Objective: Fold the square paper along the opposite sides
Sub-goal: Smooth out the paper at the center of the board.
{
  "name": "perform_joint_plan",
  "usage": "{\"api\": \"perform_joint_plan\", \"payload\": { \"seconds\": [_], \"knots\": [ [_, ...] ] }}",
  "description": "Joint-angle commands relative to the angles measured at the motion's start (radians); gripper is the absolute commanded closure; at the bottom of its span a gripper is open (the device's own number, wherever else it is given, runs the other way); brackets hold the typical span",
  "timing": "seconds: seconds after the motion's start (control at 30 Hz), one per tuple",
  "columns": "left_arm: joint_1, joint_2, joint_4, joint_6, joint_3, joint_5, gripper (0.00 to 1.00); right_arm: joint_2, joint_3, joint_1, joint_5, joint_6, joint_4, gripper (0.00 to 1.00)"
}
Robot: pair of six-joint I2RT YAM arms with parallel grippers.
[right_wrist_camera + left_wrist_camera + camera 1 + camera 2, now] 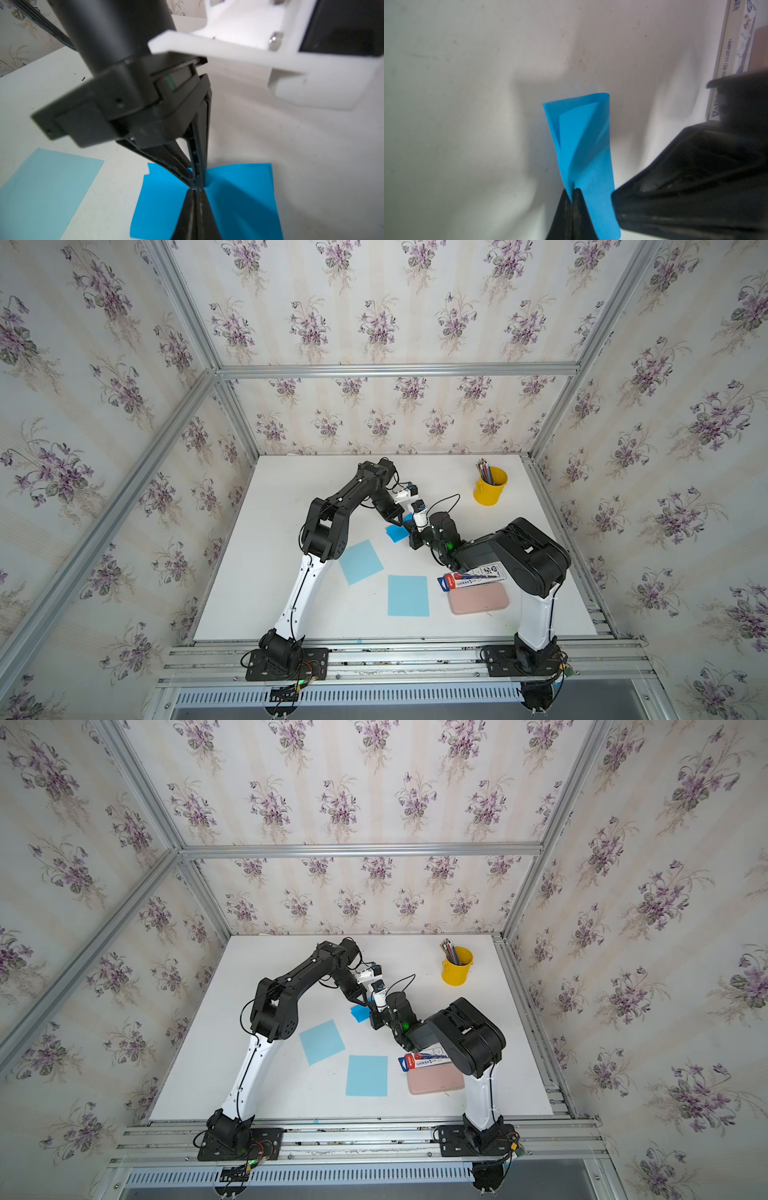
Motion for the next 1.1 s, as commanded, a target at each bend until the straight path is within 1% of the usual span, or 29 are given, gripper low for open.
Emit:
{"api": "perform_joint_plan", "payload": {
  "seconds": [0.0,0.27,0.43,0.57,0.7,0.8,0.9,1.07],
  "knots": [
    [0.001,-0.017,-0.006,0.028,-0.016,0.029,1.0,0.018,0.014,-0.007,-0.001,0.047,-0.006,1.0],
    [-0.001,-0.019,-0.025,0.04,-0.023,0.072,1.0,0.034,0.059,-0.024,-0.03,0.124,-0.084,1.0],
    [-0.004,-0.018,-0.035,0.042,-0.028,0.082,1.0,0.011,0.007,-0.023,-0.018,0.14,-0.041,1.0],
    [-0.005,-0.01,-0.044,0.042,-0.018,0.081,1.0,-0.009,-0.023,-0.019,0.009,0.108,-0.02,1.0],
    [-0.008,0.0,-0.057,0.051,-0.015,0.072,1.0,-0.04,-0.057,-0.005,0.046,0.029,0.029,1.0],
    [-0.01,0.005,-0.069,0.06,-0.007,0.065,1.0,-0.048,-0.053,0.005,0.059,-0.02,0.05,1.0],
    [-0.014,0.006,-0.074,0.065,-0.009,0.061,1.0,-0.035,-0.035,0.008,0.05,-0.015,0.06,1.0],
    [-0.02,0.01,-0.078,0.067,-0.009,0.046,1.0,-0.008,-0.031,0.015,0.037,0.049,0.048,1.0]
  ]
}}
